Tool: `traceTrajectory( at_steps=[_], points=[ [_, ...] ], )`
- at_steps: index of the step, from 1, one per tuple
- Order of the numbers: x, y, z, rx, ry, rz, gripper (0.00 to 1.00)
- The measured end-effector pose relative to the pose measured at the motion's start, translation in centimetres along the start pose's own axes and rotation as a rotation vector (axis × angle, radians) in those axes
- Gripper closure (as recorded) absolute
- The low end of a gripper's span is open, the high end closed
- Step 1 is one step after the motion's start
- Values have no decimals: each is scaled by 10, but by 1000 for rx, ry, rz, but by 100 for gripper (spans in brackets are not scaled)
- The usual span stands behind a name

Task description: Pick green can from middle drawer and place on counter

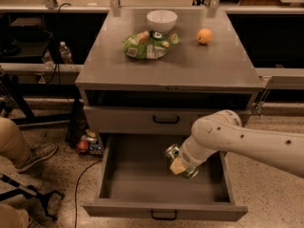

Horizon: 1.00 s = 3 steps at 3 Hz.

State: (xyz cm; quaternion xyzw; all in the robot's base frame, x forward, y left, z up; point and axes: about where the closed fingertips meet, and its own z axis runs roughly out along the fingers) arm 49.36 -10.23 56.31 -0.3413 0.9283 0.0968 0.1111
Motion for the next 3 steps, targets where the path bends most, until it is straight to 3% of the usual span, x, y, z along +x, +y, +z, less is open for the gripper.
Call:
traceTrajectory(
  at_steps=[1,2,3],
  points=[
    [-8,-22,-77,145,-79,1,100],
    [-23,-32,-129,221,-123,-28,100],
    [-23,-32,-129,221,-123,-28,100]
  ],
)
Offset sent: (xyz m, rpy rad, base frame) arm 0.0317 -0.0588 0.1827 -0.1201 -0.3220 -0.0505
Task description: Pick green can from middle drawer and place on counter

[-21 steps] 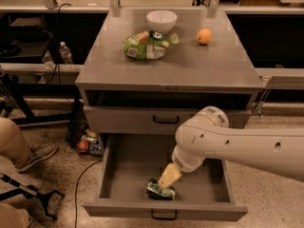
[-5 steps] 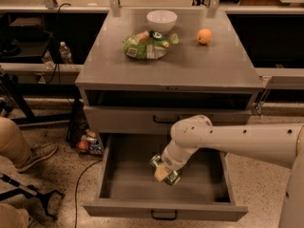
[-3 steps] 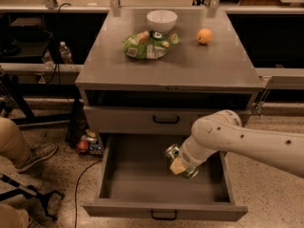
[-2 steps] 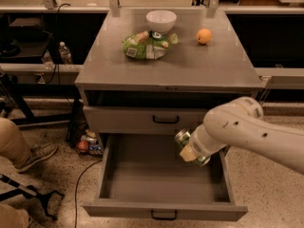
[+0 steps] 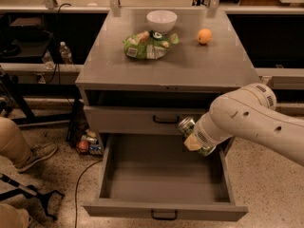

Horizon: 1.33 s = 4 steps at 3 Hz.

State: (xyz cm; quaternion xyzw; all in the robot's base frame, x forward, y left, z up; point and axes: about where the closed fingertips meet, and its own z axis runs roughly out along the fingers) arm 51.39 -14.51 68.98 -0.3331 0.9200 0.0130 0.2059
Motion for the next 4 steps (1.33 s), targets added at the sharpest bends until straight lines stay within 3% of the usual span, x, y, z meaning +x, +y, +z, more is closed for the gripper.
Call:
traceTrajectory(
  at_steps=[1,2,3,4],
  points=[
    [-9,-14,-25,61,10,-31,100],
    [-29,-34,-66,144,32,-93,100],
    [-50,-55,-91,193,70,-150,100],
    [-94,-84,-113,227,115,-224,100]
  ],
)
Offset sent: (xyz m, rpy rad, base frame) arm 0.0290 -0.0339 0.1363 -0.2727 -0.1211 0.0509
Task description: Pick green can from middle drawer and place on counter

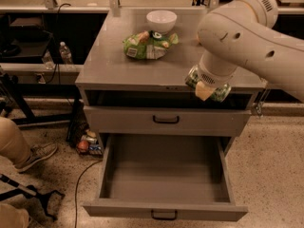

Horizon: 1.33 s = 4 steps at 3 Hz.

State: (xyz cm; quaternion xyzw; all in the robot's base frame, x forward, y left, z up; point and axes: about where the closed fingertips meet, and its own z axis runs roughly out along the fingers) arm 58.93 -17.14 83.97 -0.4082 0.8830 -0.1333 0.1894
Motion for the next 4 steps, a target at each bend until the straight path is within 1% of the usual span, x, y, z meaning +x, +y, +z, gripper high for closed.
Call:
traceTrajectory(
  at_steps=[1,2,3,4],
  points=[
    [-3,-7,-1,-3,9,-12,100],
    [-14,-25,-5,-27,31,-36,100],
    [-30,-43,-5,-77,63,-43,100],
    [-44,-62,-7,-117,68,1,100]
  ],
)
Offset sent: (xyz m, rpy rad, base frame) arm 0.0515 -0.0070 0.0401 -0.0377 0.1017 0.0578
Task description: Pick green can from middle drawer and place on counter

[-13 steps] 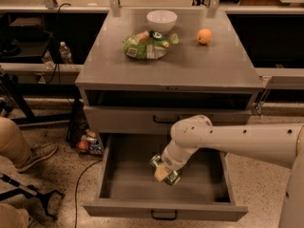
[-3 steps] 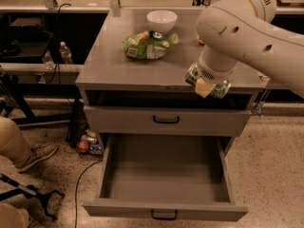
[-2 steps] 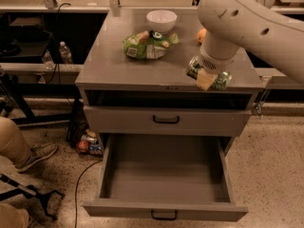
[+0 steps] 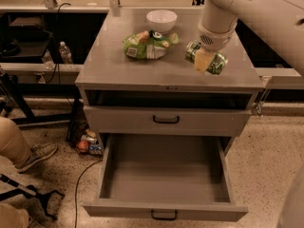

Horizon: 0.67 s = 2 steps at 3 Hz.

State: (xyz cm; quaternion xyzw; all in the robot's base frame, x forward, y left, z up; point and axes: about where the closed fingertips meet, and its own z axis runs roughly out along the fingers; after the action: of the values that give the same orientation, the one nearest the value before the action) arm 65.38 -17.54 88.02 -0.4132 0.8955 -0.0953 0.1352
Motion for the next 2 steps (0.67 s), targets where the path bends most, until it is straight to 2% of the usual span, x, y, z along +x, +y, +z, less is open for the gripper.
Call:
traceTrajectory(
  at_steps=[1,2],
  points=[
    [-12,-20,1,-52,-30,77,100],
    [-15,-29,5,-86,-47,133,100]
  ],
)
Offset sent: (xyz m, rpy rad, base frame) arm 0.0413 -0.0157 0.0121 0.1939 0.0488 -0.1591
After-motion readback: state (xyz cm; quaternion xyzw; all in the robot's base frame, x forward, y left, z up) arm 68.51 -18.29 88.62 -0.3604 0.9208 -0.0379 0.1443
